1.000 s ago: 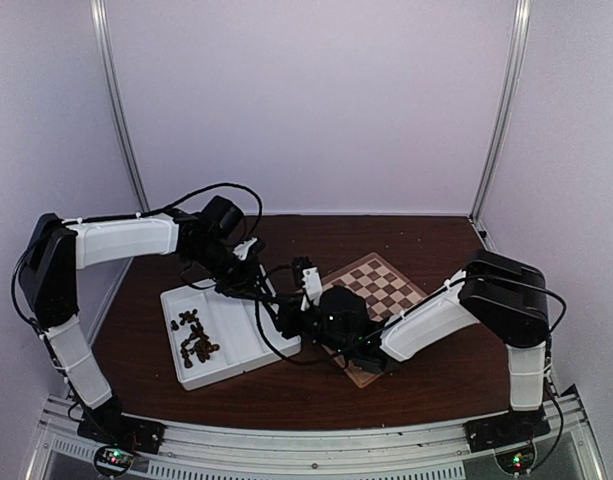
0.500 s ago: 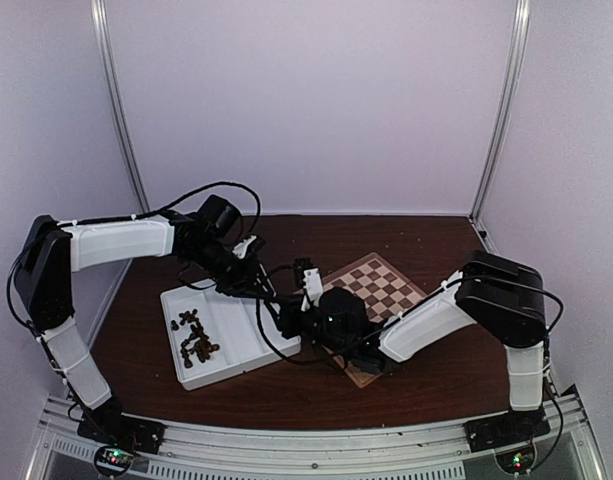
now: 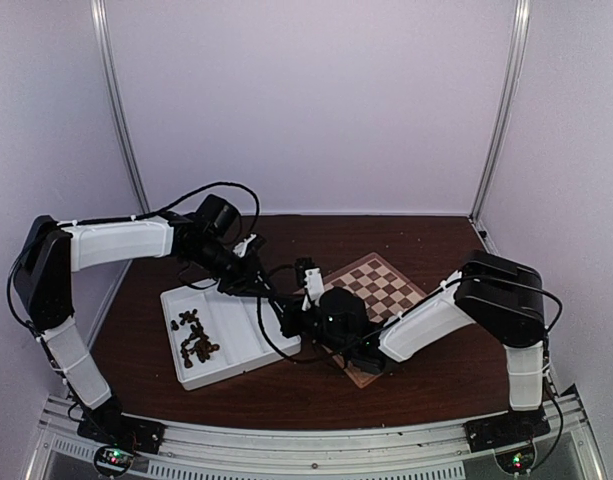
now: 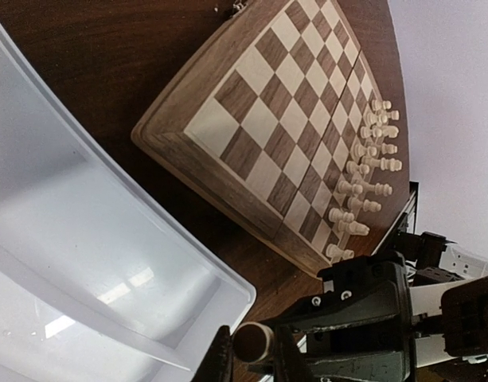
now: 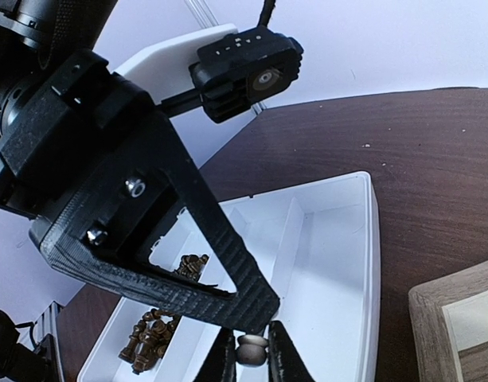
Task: Set up the chess pieces on the board
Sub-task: Place the chess piece on the chessboard.
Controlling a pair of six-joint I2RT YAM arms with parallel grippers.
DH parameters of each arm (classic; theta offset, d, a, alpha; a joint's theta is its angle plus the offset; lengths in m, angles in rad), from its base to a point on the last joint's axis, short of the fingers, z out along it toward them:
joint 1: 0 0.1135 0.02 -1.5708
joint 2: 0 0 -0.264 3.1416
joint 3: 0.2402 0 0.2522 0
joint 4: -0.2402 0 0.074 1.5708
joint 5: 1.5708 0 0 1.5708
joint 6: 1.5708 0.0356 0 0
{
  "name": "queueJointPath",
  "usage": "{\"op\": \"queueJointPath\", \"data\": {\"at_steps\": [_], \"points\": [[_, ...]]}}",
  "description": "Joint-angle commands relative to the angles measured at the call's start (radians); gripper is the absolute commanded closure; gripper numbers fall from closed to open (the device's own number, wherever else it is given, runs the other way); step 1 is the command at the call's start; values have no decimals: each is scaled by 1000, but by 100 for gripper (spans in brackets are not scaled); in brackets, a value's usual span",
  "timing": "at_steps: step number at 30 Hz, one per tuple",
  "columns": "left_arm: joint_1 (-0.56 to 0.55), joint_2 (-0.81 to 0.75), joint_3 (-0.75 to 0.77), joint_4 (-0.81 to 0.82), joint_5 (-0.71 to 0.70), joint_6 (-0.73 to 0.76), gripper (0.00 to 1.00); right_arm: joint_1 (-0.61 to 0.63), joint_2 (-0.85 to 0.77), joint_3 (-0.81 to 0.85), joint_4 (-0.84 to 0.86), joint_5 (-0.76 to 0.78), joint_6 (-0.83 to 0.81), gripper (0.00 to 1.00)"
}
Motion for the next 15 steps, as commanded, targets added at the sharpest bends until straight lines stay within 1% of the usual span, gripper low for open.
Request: {"op": "queueJointPath", "data": {"at_steps": [1, 5, 7, 9, 11, 14, 15], "points": [[4, -29, -17, 53, 35, -9, 91, 1, 9, 7, 41, 13, 5, 91], [4, -29, -24, 65, 37, -13, 90, 1, 0, 2, 40, 16, 0, 98], [5, -31, -31, 76, 37, -16, 86, 1, -9, 1, 33, 13, -3, 100], [4, -38, -41, 94, 35, -22, 80, 1, -21, -2, 18, 11, -5, 100], [6, -49, -52, 120, 34, -33, 67, 1, -42, -13, 3, 9, -14, 100], [6, -102, -86, 185, 14, -46, 51, 0, -107, -61, -23, 10, -21, 100], [7, -129, -96, 201, -4, -43, 46, -2, -140, -75, -58, 8, -26, 100]]}}
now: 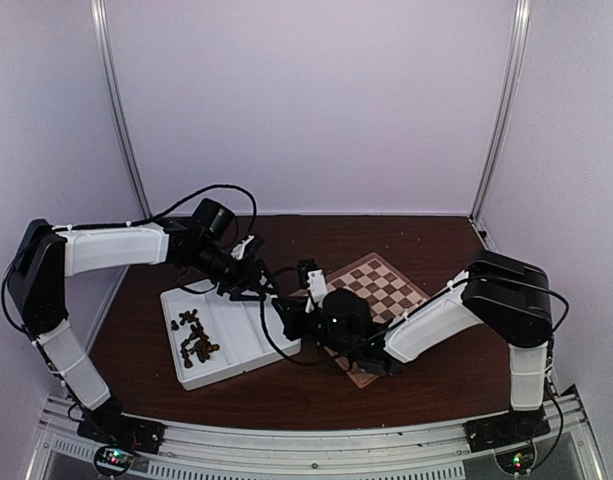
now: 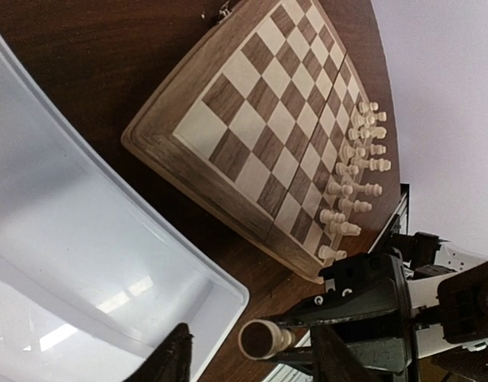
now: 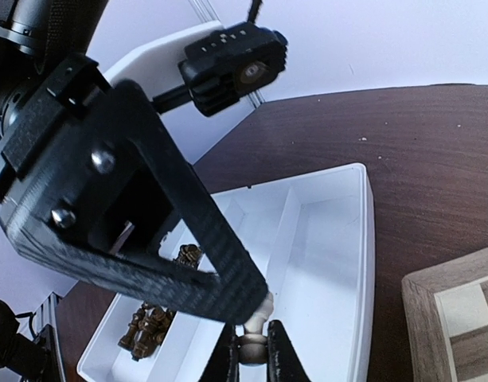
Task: Set up the chess pieces on the board
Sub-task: Place the chess piece on the chessboard.
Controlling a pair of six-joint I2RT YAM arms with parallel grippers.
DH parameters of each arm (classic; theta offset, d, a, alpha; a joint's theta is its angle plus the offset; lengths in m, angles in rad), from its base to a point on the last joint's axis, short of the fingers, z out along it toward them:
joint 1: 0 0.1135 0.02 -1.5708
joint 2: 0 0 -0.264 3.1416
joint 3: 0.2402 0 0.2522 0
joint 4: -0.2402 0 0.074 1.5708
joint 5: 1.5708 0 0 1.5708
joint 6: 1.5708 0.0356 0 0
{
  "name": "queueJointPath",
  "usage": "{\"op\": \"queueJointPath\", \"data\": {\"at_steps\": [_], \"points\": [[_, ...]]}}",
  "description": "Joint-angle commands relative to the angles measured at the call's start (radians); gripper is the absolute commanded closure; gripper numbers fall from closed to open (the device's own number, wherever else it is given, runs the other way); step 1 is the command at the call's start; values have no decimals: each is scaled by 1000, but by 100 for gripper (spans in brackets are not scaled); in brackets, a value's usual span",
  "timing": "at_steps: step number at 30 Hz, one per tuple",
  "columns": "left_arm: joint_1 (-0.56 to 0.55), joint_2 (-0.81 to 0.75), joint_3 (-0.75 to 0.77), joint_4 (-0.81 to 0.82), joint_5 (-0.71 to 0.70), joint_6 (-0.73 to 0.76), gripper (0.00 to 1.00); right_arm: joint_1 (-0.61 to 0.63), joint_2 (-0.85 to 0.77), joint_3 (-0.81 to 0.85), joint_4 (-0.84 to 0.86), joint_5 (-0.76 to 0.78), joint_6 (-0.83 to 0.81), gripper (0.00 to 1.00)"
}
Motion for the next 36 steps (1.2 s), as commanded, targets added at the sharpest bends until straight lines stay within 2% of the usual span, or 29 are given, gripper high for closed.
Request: {"op": "queueJointPath", "data": {"at_steps": [1, 5, 10, 15, 18, 22, 27, 30, 36], "points": [[5, -124, -37, 121, -47, 2, 42, -2, -151, -64, -101, 1, -27, 100], [12, -239, -40, 83, -144, 74, 33, -4, -309, -71, -395, 0, -61, 100], [15, -360, -54, -19, -299, 165, 32, -14, -514, -66, -827, -29, -146, 100], [15, -525, -184, 21, -375, 193, 32, -48, -628, 24, -1275, -102, -205, 100], [15, -609, -260, 51, -407, 207, 32, -50, -642, 111, -1479, -188, -254, 100], [15, -679, -314, 56, -464, 216, 32, -51, -579, 251, -1756, -214, -298, 100], [15, -702, -314, 42, -480, 236, 32, -51, -396, 474, -2043, -194, -361, 100], [15, -699, -299, 16, -510, 236, 32, -51, -289, 552, -2130, -177, -392, 100], [15, -696, -295, 16, -509, 236, 32, -56, -160, 643, -2172, -170, -440, 100]]}}
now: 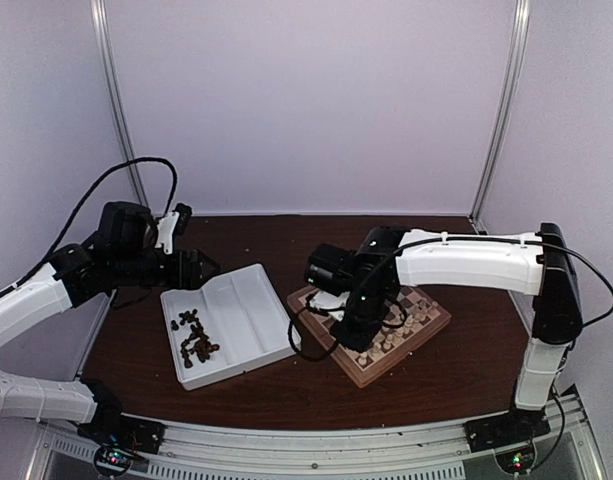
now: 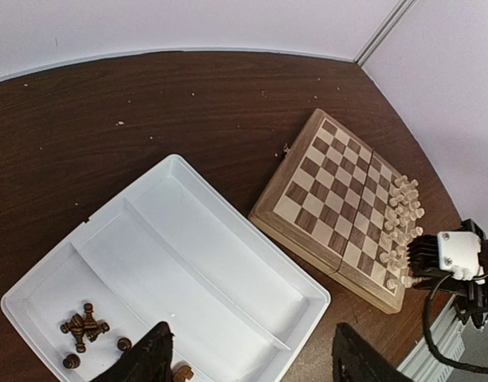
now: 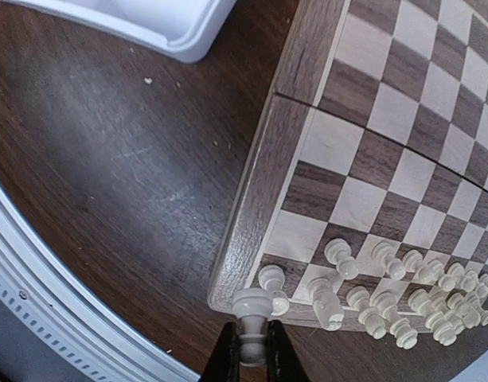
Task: Set up the chess pieces on the board
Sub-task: Place the chess piece on the chessboard.
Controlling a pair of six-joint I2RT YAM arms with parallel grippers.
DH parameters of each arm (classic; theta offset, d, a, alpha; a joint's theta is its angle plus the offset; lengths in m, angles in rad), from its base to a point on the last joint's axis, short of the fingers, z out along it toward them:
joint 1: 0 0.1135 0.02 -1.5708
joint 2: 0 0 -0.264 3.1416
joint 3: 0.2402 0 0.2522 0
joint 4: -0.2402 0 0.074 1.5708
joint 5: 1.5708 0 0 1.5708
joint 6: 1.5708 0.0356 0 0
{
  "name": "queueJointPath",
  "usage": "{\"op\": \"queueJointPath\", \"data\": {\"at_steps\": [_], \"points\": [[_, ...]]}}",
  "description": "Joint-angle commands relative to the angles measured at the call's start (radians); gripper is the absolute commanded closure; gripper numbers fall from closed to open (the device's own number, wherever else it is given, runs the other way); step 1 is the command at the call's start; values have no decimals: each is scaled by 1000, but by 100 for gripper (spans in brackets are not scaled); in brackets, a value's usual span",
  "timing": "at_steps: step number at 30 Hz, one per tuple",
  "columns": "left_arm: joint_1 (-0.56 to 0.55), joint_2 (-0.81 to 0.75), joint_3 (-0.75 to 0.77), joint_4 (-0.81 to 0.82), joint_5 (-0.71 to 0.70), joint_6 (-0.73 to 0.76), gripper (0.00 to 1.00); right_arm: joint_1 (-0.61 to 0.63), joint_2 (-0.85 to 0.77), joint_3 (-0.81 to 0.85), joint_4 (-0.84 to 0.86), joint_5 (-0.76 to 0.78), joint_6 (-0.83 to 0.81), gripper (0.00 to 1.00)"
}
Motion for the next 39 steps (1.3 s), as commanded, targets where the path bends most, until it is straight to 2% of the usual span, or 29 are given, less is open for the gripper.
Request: {"op": "queueJointPath", "data": {"at_steps": [1, 12, 39], "points": [[7, -3, 21, 9, -22, 19, 32, -9, 55, 79, -109, 22, -56, 100], [7, -4, 19, -11, -43, 16, 32, -19, 198, 151, -152, 28, -115, 100], [7, 28, -8, 17, 13, -3, 31, -41, 278, 213, -202, 84, -148, 100]]}}
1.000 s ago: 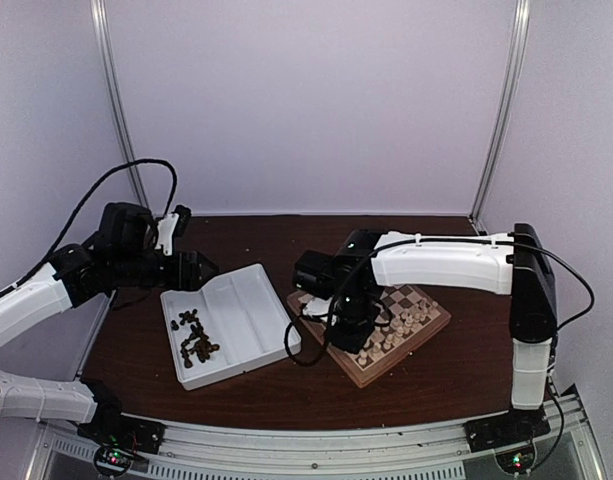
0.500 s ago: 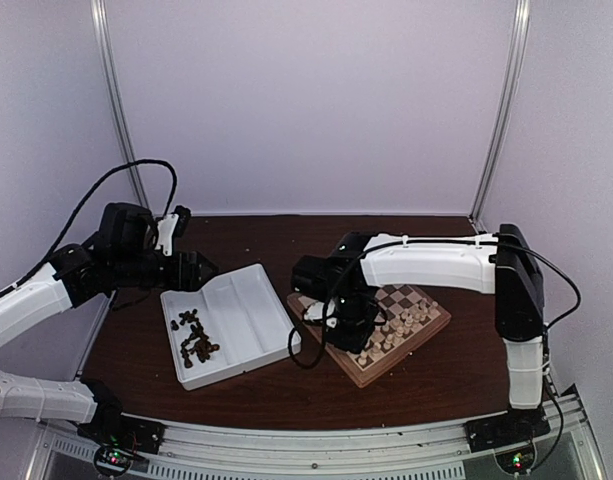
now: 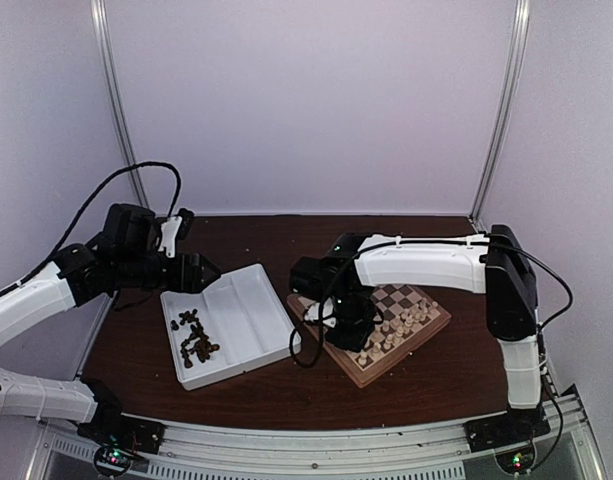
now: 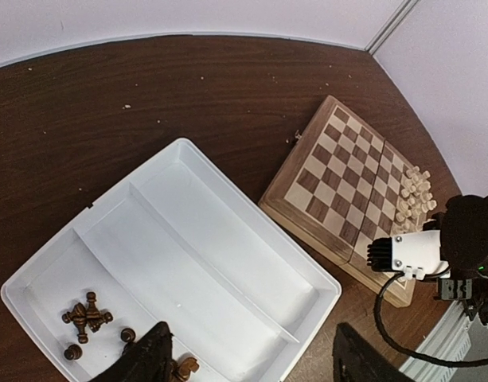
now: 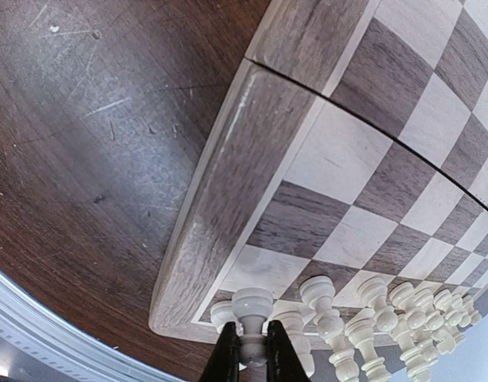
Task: Set up the chess pieces on the board
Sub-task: Place the chess piece on the chessboard.
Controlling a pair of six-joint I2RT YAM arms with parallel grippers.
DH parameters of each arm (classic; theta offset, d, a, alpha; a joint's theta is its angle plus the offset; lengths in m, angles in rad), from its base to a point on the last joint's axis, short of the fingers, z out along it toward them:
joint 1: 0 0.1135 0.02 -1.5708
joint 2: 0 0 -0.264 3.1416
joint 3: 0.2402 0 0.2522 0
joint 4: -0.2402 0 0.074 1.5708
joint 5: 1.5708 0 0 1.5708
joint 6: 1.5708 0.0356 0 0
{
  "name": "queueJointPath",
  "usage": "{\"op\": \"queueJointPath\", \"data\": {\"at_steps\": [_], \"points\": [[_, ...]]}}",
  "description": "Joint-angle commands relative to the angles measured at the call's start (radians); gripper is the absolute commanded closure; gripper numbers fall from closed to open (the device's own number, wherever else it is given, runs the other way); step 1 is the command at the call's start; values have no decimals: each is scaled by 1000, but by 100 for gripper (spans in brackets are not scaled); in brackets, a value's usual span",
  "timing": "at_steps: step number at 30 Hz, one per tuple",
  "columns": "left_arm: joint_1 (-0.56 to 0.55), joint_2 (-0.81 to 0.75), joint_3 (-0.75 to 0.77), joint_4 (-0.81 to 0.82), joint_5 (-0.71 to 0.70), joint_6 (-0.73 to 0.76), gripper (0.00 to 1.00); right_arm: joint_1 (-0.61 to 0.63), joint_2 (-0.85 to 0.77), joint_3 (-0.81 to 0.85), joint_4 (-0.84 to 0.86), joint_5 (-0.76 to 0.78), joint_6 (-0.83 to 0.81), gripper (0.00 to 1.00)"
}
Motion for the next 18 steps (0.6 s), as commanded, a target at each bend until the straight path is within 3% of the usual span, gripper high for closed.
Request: {"op": "queueJointPath", "data": {"at_steps": [1, 18], "points": [[7, 11, -5, 43, 33, -4, 31, -6, 20, 26, -19, 31, -10, 100], [7, 16, -5, 31, 31, 5, 31, -10, 34, 22, -11, 28, -43, 96]]}}
